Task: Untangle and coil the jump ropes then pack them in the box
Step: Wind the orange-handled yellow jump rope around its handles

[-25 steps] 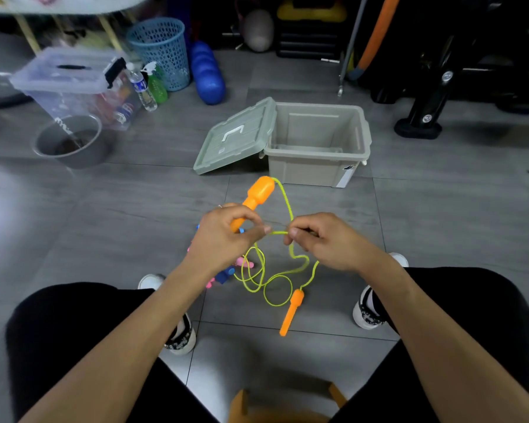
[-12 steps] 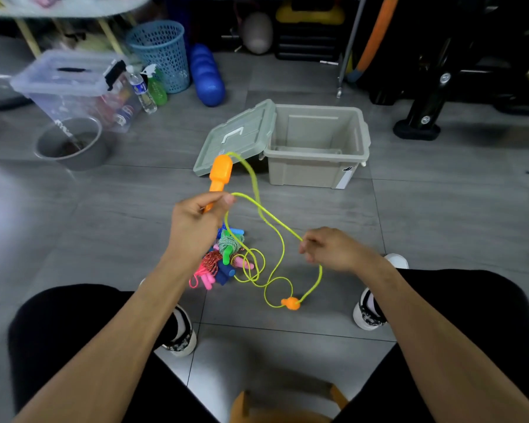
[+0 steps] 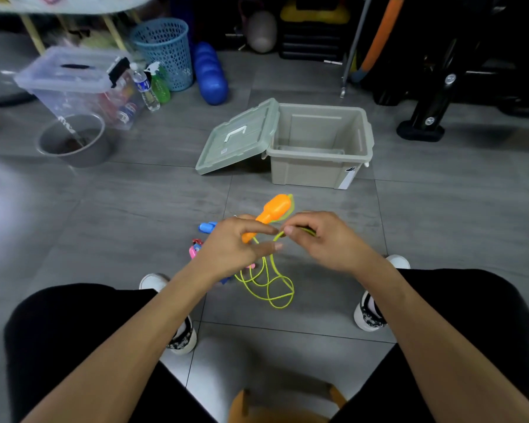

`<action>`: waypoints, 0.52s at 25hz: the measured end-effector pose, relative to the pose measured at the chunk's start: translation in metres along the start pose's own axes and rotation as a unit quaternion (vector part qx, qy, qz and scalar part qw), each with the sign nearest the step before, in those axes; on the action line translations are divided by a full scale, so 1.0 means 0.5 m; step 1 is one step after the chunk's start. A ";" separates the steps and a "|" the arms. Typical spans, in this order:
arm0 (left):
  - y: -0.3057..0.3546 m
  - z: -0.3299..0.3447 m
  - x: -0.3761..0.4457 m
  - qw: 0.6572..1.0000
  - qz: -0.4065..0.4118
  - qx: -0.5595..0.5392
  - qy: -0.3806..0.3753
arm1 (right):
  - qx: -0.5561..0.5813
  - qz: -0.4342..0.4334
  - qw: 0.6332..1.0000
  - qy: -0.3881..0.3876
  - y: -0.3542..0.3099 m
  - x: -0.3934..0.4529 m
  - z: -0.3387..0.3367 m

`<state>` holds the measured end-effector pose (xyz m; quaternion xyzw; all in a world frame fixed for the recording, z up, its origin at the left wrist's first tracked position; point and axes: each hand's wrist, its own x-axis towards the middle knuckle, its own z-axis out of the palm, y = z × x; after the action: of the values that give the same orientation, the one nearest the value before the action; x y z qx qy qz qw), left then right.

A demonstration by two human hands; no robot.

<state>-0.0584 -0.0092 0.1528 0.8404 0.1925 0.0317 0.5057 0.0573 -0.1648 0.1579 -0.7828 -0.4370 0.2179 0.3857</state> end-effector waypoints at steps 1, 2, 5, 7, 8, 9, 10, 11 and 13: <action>0.004 0.004 -0.003 1.000 0.002 -0.009 -0.008 | 0.003 -0.004 1.000 0.008 0.001 0.001 0.002; 0.004 0.007 -0.002 1.000 0.004 -0.009 -0.002 | 0.008 -0.001 1.000 0.016 0.001 0.001 0.002; 0.015 -0.002 0.009 0.994 0.003 -0.040 0.105 | 0.040 0.067 0.997 0.004 0.018 0.001 -0.005; 0.013 -0.030 0.020 0.972 -0.029 -0.115 0.201 | 0.008 0.120 0.992 -0.030 0.043 0.004 -0.006; 0.006 -0.048 0.027 0.961 -0.058 -0.145 0.230 | -0.017 0.139 0.989 -0.037 0.057 0.006 -0.005; -0.005 -0.065 0.030 0.957 -0.095 -0.145 0.235 | -0.031 0.149 0.988 -0.034 0.066 0.007 -0.004; -0.018 -0.076 0.031 0.961 -0.132 -0.114 0.216 | -0.034 0.148 0.988 -0.022 0.070 0.008 -0.002; -0.028 -0.080 0.030 0.968 -0.171 -0.058 0.174 | -0.034 0.134 0.990 -0.008 0.067 0.008 -0.001; -0.047 -0.068 0.022 0.975 -0.198 0.070 0.067 | -0.035 0.080 0.996 0.007 0.045 0.007 0.002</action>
<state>-0.0636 0.0331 0.1477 0.8147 0.3905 -0.0262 0.4280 0.0702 -0.1687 0.1392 -0.8297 -0.3776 0.2276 0.3424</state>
